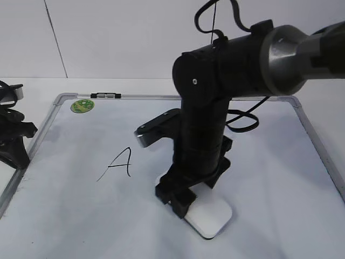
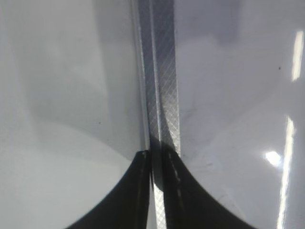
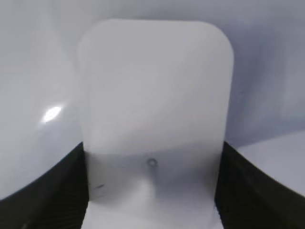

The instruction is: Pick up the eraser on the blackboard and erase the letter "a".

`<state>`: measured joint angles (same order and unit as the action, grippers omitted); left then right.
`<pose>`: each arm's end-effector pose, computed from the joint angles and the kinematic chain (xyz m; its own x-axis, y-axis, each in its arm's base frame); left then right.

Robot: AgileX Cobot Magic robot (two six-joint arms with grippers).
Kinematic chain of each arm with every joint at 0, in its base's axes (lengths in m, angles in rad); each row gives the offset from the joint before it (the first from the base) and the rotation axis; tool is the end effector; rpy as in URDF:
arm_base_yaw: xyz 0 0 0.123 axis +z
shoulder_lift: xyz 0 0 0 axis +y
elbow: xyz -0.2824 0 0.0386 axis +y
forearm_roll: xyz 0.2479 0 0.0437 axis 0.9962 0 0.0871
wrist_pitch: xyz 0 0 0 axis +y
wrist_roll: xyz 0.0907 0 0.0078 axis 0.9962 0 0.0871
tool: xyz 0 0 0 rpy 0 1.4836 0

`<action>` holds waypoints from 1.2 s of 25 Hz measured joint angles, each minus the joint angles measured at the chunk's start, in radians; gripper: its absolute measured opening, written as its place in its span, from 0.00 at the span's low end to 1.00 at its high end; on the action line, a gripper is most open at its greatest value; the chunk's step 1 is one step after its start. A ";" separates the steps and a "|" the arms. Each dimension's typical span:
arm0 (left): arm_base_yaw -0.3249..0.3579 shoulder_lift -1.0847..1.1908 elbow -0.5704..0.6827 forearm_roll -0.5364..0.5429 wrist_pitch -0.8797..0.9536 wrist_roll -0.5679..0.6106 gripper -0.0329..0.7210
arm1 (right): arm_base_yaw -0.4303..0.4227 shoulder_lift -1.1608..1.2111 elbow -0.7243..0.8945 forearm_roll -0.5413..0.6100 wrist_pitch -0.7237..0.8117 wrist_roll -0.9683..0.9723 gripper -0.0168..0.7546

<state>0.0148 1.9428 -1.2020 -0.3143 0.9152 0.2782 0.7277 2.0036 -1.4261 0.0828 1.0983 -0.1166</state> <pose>0.3535 -0.0171 0.1488 -0.9968 0.0652 -0.0465 0.0746 0.9674 -0.2420 0.2818 0.2600 0.1737 -0.6921 -0.7217 0.0106 -0.7192 0.6908 0.0747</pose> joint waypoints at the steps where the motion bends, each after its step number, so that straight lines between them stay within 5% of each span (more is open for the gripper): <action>1: 0.000 0.000 0.000 0.000 0.000 0.000 0.11 | 0.022 0.000 -0.002 0.020 -0.003 -0.010 0.76; 6: 0.000 0.000 0.000 0.000 0.000 0.000 0.11 | 0.091 0.009 -0.016 0.065 -0.017 -0.032 0.76; 11: 0.000 0.000 0.000 -0.002 0.000 0.000 0.11 | 0.090 0.010 -0.018 -0.009 -0.021 0.061 0.76; 24: 0.000 0.000 0.000 -0.004 -0.002 0.000 0.11 | -0.128 0.010 -0.020 -0.114 -0.033 0.136 0.78; 30: -0.002 0.000 0.000 -0.010 -0.006 0.000 0.11 | -0.155 0.013 -0.020 -0.123 -0.033 0.137 0.76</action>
<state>0.0130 1.9428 -1.2020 -0.3244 0.9092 0.2782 0.5731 2.0165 -1.4463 -0.0406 1.0655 0.0207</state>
